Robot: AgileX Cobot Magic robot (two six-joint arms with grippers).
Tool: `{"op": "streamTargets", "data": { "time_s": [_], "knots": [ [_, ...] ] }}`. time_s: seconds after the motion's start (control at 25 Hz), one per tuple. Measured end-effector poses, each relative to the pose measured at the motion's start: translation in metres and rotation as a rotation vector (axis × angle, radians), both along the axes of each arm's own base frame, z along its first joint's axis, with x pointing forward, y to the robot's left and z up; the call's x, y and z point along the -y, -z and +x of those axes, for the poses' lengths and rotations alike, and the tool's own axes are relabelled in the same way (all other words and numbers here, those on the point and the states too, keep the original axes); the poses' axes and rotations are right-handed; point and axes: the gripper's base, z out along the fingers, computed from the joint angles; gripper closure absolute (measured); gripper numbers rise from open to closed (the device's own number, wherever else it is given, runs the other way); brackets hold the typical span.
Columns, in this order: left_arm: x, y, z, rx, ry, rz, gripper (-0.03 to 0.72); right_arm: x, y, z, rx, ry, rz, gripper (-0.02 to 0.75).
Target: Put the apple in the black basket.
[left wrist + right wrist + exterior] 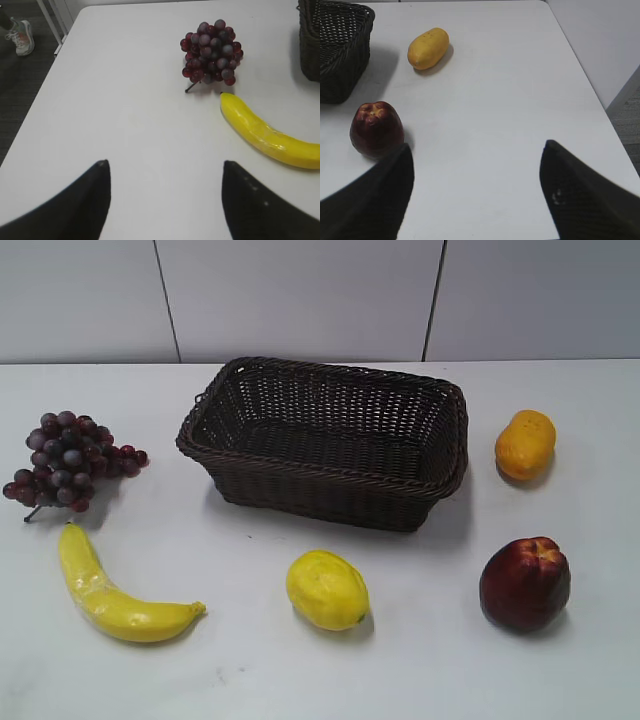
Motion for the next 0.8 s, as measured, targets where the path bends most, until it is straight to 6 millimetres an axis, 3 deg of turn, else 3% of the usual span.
{"op": "streamTargets", "data": {
  "time_s": [0.8],
  "knots": [
    [0.0, 0.0, 0.0, 0.0, 0.0, 0.0, 0.167, -0.0008, -0.0015, 0.0006, 0.007, -0.005, 0.008, 0.148]
  ]
}}
